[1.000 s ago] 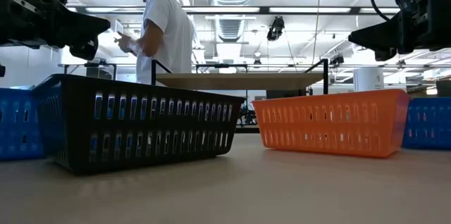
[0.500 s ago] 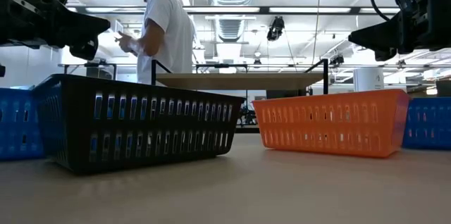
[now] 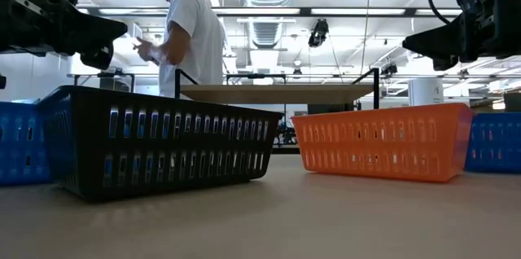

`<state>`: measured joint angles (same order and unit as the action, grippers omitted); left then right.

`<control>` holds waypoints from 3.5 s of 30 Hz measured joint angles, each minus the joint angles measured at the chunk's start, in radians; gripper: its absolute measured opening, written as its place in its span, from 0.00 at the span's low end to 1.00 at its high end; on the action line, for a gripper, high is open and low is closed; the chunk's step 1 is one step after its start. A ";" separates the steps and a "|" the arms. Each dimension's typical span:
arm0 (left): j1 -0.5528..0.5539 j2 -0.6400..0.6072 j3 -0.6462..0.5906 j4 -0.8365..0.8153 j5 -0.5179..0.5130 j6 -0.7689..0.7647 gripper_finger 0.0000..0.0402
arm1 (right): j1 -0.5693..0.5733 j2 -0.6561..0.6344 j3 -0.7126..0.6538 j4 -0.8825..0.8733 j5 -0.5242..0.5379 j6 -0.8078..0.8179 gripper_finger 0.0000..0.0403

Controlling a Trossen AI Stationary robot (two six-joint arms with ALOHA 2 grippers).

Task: Stack baskets on shelf by color

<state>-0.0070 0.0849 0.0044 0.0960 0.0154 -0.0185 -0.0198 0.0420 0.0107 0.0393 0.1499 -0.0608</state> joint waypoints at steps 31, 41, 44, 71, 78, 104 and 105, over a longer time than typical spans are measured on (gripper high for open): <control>0.000 0.000 0.000 0.000 0.000 0.000 0.00 | 0.000 0.001 0.000 0.114 0.089 0.294 0.17; 0.000 0.000 0.000 0.000 0.000 0.000 0.00 | 0.000 0.007 0.000 0.204 0.089 0.211 0.17; 0.000 0.000 0.000 0.000 0.000 0.000 0.00 | 0.000 0.007 0.000 0.240 0.087 0.178 0.17; 0.000 0.000 0.000 0.000 0.000 0.000 0.00 | 0.067 0.261 0.068 0.306 0.058 0.413 0.17; 0.000 0.000 0.000 0.000 0.000 0.000 0.00 | 0.101 0.491 0.342 -0.084 0.059 0.329 0.17; 0.000 0.000 0.000 0.000 0.000 0.000 0.00 | 0.152 1.271 1.013 -0.793 -0.357 0.258 0.43; 0.000 0.000 0.000 0.000 0.000 0.000 0.00 | 0.164 1.294 1.022 -0.793 -0.355 0.218 0.45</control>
<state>-0.0071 0.0849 0.0044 0.0963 0.0154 -0.0185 0.1443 1.3364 1.0329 -0.7532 -0.2047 0.1570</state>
